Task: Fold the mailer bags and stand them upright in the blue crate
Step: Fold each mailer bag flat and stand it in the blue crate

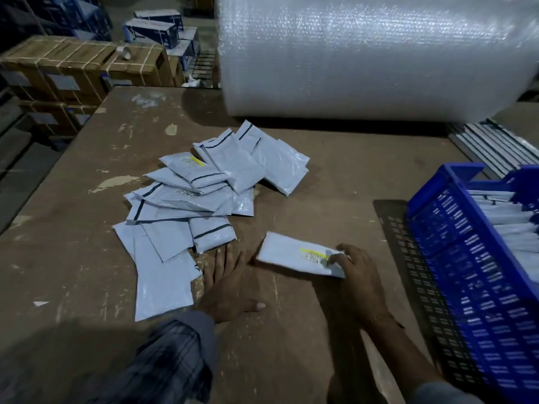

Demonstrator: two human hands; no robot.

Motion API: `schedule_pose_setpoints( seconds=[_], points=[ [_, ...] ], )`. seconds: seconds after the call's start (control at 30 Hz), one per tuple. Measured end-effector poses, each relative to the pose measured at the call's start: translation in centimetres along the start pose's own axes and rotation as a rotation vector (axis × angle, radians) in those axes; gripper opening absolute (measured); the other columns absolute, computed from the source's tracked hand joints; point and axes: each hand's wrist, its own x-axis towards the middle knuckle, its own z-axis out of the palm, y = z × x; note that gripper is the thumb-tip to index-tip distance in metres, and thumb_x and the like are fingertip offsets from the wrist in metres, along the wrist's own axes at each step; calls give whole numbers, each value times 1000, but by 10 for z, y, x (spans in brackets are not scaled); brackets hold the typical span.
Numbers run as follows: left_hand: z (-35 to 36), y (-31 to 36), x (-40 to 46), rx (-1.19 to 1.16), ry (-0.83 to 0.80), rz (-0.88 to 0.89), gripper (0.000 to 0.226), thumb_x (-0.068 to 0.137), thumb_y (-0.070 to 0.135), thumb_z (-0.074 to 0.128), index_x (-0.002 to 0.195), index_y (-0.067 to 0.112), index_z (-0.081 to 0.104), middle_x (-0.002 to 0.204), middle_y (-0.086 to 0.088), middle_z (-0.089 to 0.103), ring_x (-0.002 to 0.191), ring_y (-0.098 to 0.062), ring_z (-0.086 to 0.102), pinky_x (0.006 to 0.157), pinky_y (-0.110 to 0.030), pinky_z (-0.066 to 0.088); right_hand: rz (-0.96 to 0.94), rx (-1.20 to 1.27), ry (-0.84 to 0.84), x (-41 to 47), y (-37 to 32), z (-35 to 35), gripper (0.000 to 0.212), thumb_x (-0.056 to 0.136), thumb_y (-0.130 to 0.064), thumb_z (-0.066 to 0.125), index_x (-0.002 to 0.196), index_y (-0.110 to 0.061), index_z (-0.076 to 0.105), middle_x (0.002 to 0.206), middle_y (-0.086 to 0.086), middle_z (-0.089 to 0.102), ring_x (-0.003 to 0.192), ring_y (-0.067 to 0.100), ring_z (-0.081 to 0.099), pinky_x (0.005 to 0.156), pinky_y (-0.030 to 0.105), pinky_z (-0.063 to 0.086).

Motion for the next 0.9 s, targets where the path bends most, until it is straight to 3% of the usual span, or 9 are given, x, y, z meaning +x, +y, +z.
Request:
schedule_pose_setpoints(
  seconds=[0.1,0.17,0.23,0.3,0.37,0.47,0.57,0.7,0.9],
  points=[
    [31,9,-21,-296,295,-56,97,86,60,64,167,38,15,173,15,-8,163,-18,-4,132,-51,3,-3,40,-35,-39,2,-3,46,68,-19,93,107,-29,71,129,3,61,112,28,58,87,37,48],
    [45,23,-36,-504,524,-154,61,101,34,55,160,37,38,170,13,31,155,-18,34,125,-49,34,-8,55,-66,-57,3,-2,50,69,-14,91,112,-29,71,134,4,59,118,28,58,91,38,49],
    [48,42,-44,-445,696,-154,48,104,27,45,152,28,49,158,5,50,145,-21,47,117,-49,45,-53,81,-102,-73,7,2,59,66,-5,85,118,-28,69,142,3,55,128,28,54,101,39,48],
    [48,59,-43,-310,738,-43,49,105,28,41,152,20,51,163,-3,45,151,-26,41,122,-49,38,-59,138,-153,-84,10,2,71,63,2,77,126,-28,66,149,3,49,138,27,47,110,36,42],
    [42,75,-33,-144,672,145,50,108,33,39,155,19,48,171,-6,30,158,-28,27,127,-46,28,-38,186,-183,-90,10,-1,74,63,2,74,130,-28,64,153,2,44,144,25,40,115,35,37],
    [41,87,-7,82,533,314,55,111,41,35,161,17,37,176,-8,16,161,-26,16,130,-44,22,-48,206,-172,-84,3,-10,61,70,-23,81,128,-27,64,147,0,48,141,26,43,114,43,41],
    [54,86,18,225,372,282,67,111,51,19,167,15,23,176,-11,9,162,-28,12,129,-49,21,19,150,-90,-66,-8,-8,58,86,-47,56,134,-15,63,144,8,55,136,27,49,115,42,40],
    [73,77,23,318,341,282,62,111,49,19,167,23,26,175,-17,14,161,-34,19,126,-55,27,150,-32,-163,-44,-17,27,66,103,-51,25,159,-17,37,166,12,31,155,33,24,126,46,24],
    [72,77,22,317,364,304,56,112,46,22,165,29,30,175,-14,16,161,-32,17,128,-53,23,86,-178,-121,-47,-21,50,59,106,-44,32,162,-26,32,170,12,21,158,32,15,128,47,13]
  ],
)
